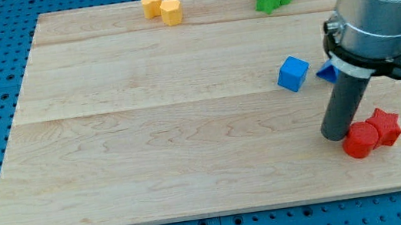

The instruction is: Slide the red star to the right of the red circle

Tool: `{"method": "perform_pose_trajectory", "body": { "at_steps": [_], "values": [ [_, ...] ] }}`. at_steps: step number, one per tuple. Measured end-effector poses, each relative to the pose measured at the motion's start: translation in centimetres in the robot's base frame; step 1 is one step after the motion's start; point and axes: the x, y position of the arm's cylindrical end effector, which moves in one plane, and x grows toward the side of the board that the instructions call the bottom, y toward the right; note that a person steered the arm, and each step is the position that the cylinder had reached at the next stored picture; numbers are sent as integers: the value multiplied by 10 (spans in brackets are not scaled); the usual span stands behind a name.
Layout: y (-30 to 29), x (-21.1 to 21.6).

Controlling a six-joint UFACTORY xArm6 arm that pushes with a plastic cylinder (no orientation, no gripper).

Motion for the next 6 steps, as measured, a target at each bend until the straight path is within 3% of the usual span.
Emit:
{"method": "perform_pose_trajectory", "body": {
  "at_steps": [2, 3, 4, 5, 6],
  "values": [
    [-7, -17],
    [-11, -62],
    [70, -52],
    [106, -19],
    [81, -12]
  ]
}}
